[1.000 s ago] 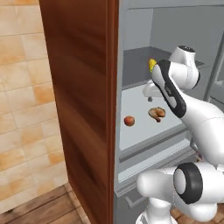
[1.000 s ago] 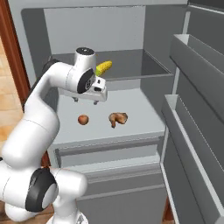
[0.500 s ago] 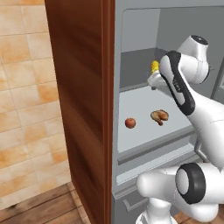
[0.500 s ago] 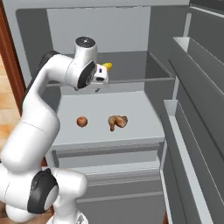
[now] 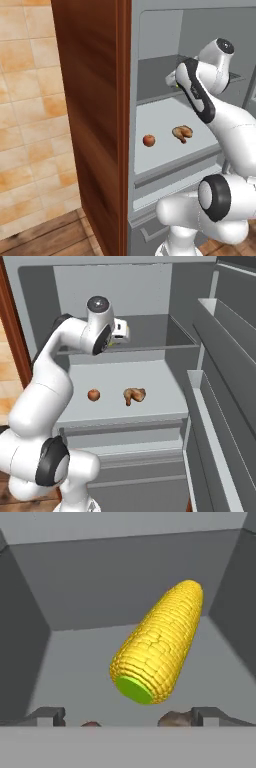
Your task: Open the fridge, remove the apple, corn, and chicken drumstick, and place them on any counter.
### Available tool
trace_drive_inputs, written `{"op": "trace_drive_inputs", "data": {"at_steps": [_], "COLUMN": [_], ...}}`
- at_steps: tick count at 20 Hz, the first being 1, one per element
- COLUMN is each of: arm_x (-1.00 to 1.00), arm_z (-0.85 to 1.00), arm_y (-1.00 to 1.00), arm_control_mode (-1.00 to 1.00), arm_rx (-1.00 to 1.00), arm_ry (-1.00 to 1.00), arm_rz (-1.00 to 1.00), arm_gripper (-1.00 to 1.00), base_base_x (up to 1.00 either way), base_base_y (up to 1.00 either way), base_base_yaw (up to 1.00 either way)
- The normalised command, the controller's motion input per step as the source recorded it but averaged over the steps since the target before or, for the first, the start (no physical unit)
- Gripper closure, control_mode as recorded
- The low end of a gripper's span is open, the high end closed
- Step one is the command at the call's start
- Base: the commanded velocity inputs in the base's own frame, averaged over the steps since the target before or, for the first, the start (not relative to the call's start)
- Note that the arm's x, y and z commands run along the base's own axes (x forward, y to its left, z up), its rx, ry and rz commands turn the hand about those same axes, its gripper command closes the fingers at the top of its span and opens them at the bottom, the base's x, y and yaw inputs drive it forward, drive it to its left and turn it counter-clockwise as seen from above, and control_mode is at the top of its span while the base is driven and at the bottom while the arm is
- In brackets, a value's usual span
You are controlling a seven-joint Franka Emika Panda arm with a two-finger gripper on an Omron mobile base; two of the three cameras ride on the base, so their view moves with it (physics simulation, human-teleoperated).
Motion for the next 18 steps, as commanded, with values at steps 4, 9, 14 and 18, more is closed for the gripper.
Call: {"op": "trace_drive_inputs", "data": {"at_steps": [4, 9, 14, 18], "arm_x": [0.79, 0.50, -0.05, -0.27], "arm_z": [0.26, 0.08, -0.25, -0.30], "arm_y": [0.00, -0.11, -0.20, 0.00], "arm_control_mode": [-1.00, -1.00, -1.00, -1.00], "arm_rx": [0.00, 0.02, 0.02, 0.04], "arm_ry": [-0.03, 0.00, 0.01, 0.00], "arm_rz": [-0.20, -0.16, -0.14, -0.06], "arm_gripper": [-1.00, -1.00, 1.00, 1.00], "base_base_x": [0.00, 0.00, 0.00, 0.00], "base_base_y": [0.00, 0.00, 0.00, 0.00], "base_base_yaw": [0.00, 0.00, 0.00, 0.00]}}
